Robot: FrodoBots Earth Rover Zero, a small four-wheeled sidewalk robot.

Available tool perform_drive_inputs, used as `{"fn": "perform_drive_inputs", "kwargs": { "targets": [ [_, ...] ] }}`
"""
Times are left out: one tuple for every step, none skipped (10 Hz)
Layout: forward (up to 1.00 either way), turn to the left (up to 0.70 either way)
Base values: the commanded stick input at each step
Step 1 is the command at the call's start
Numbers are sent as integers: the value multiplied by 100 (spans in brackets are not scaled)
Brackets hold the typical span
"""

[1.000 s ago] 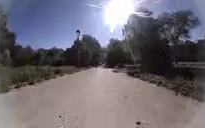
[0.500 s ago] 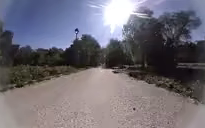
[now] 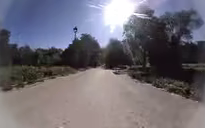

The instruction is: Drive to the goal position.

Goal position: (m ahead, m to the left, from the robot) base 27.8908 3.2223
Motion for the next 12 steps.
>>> {"fn": "perform_drive_inputs", "kwargs": {
  "targets": [
    [88, 4],
    [0, 0],
    [0, 0],
    [0, 0],
    [0, 0],
    [0, 0],
    [0, 0],
    [0, 0],
    [0, 0],
    [0, 0],
    [28, 1],
    [76, 4]
  ]
}}
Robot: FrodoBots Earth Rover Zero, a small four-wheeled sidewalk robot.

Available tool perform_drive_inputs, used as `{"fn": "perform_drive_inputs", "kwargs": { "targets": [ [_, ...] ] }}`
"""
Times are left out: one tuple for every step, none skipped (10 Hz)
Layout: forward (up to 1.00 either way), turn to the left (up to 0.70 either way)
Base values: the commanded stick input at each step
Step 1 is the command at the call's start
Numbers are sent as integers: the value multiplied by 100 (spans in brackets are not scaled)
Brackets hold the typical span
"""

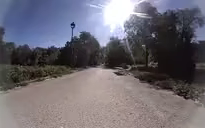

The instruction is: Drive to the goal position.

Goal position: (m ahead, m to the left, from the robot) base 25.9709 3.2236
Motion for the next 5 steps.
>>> {"fn": "perform_drive_inputs", "kwargs": {
  "targets": [
    [100, 5],
    [100, 5],
    [100, 5],
    [100, 5],
    [100, 5]
  ]
}}
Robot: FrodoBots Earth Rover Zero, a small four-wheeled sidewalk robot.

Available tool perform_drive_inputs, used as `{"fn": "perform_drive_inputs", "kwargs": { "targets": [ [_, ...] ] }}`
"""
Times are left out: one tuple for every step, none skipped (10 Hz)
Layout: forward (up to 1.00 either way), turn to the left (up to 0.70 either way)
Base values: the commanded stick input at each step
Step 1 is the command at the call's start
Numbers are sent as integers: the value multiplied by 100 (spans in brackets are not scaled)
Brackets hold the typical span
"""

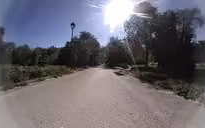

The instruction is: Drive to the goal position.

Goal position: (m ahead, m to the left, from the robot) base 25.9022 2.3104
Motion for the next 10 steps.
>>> {"fn": "perform_drive_inputs", "kwargs": {
  "targets": [
    [100, 5],
    [100, 5],
    [25, 1],
    [67, 3],
    [100, 5],
    [100, 5],
    [100, 5],
    [100, 5],
    [100, 5],
    [100, 5]
  ]
}}
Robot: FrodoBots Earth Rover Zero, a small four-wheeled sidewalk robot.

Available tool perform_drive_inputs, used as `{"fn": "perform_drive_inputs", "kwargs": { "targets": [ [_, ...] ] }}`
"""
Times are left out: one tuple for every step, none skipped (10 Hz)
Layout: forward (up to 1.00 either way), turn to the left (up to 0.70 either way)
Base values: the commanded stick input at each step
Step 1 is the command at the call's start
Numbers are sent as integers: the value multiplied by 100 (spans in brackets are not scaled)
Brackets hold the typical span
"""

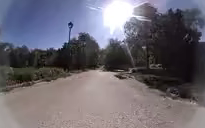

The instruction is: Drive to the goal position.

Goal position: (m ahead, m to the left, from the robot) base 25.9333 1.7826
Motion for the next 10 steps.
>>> {"fn": "perform_drive_inputs", "kwargs": {
  "targets": [
    [100, 5],
    [100, 5],
    [100, 5],
    [100, 5],
    [100, 5],
    [100, 5],
    [100, 5],
    [100, 5],
    [100, 5],
    [100, 5]
  ]
}}
